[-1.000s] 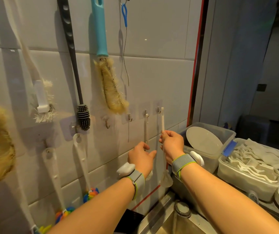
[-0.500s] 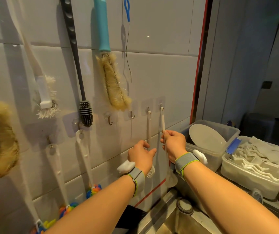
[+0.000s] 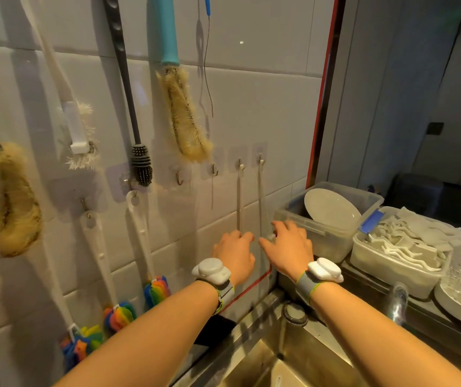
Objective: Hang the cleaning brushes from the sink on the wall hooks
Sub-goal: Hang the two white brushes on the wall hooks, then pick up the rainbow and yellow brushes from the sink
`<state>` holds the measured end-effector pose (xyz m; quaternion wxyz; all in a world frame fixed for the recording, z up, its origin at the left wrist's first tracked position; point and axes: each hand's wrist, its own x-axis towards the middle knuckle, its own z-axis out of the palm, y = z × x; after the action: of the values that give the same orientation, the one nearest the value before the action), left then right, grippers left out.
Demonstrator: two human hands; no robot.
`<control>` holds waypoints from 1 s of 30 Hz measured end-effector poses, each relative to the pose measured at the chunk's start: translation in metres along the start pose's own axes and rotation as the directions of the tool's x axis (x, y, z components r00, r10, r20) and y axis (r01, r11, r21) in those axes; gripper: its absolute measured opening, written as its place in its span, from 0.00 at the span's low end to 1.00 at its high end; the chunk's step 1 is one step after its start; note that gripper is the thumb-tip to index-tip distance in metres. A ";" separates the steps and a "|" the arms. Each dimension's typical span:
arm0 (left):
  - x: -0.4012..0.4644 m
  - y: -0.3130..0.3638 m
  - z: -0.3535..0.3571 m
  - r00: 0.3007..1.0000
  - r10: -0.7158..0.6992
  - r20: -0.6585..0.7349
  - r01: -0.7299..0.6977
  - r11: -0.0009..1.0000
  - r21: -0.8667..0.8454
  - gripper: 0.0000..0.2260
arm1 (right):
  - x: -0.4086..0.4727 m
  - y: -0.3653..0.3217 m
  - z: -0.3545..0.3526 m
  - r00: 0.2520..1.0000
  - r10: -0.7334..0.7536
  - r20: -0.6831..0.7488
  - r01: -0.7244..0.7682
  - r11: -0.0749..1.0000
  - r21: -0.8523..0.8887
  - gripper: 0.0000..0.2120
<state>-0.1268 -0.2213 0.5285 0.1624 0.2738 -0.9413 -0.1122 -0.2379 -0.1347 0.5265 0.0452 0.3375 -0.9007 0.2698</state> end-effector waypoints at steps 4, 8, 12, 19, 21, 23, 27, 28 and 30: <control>-0.033 -0.007 0.026 0.994 0.028 0.104 -0.039 0.994 0.098 0.19 | -0.049 0.015 0.017 0.997 -0.037 0.066 0.054 0.962 -0.267 0.32; -0.054 -0.014 0.051 0.983 0.044 0.176 -0.068 0.989 0.129 0.18 | -0.077 0.026 0.036 0.994 0.021 0.112 0.008 0.967 -0.256 0.29; -0.084 -0.028 0.090 0.958 0.019 0.287 -0.058 0.990 0.128 0.19 | -0.116 0.046 0.074 0.978 0.078 0.195 -0.028 0.969 -0.245 0.28; -0.140 -0.063 0.198 0.821 -0.090 0.564 -0.030 0.979 0.201 0.21 | -0.198 0.105 0.160 0.907 0.225 0.355 -0.146 0.961 -0.236 0.23; -0.152 -0.071 0.233 0.794 -0.107 0.599 -0.011 0.982 0.191 0.19 | -0.216 0.122 0.185 0.884 0.266 0.385 -0.190 0.956 -0.224 0.22; -0.162 -0.078 0.255 0.787 -0.149 0.599 0.047 0.982 0.184 0.15 | -0.230 0.135 0.201 0.863 0.305 0.403 -0.228 0.947 -0.228 0.21; -0.170 -0.094 0.347 0.729 -0.210 0.652 0.076 0.971 0.229 0.17 | -0.266 0.168 0.270 0.763 0.466 0.447 -0.406 0.885 -0.229 0.15; -0.169 -0.096 0.365 0.701 -0.202 0.684 0.052 0.971 0.234 0.20 | -0.273 0.172 0.288 0.728 0.506 0.463 -0.460 0.861 -0.218 0.14; -0.163 -0.098 0.393 0.683 -0.182 0.708 0.021 0.973 0.229 0.20 | -0.281 0.176 0.312 0.653 0.584 0.483 -0.570 0.798 -0.195 0.12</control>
<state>-0.0939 -0.1643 0.0964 -0.2572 0.2742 -0.9184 -0.1237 -0.1019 -0.0211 0.1072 -0.2834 0.0933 -0.9415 0.1565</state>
